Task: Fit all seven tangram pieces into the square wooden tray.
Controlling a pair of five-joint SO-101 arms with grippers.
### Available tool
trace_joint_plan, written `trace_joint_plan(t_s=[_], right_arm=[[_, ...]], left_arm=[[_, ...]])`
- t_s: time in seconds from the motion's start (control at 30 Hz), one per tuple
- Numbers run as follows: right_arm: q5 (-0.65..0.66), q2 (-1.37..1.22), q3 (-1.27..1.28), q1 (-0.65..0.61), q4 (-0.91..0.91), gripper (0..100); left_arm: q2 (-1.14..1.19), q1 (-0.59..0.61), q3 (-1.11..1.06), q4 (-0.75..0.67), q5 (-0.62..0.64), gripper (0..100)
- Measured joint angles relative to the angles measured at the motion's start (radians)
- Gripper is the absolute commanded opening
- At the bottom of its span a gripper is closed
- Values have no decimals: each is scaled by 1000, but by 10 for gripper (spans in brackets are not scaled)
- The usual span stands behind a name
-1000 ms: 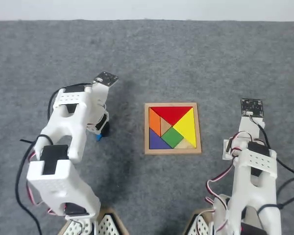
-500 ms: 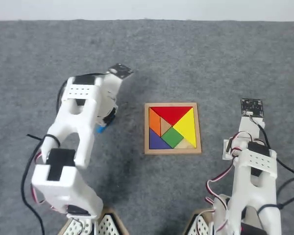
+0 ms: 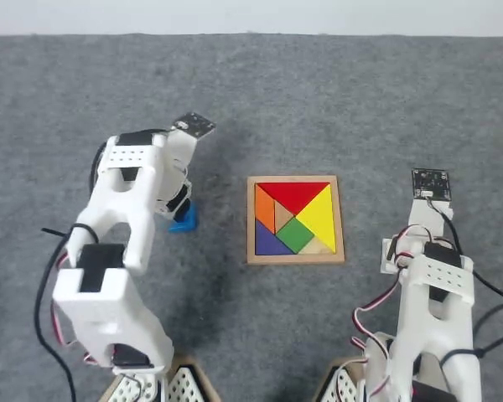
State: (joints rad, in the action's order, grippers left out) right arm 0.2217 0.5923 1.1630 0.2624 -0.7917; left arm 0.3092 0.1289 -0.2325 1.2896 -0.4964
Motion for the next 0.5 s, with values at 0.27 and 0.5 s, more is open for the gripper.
trace_joint_plan(t_s=[0.27, 0.5], right_arm=[[0, 0, 0, 0, 0, 125], [0, 0, 0, 0, 0, 125]], left_arm=[[-35, 0, 0, 18, 0, 112], [-215, -46, -127, 32, 0, 112]])
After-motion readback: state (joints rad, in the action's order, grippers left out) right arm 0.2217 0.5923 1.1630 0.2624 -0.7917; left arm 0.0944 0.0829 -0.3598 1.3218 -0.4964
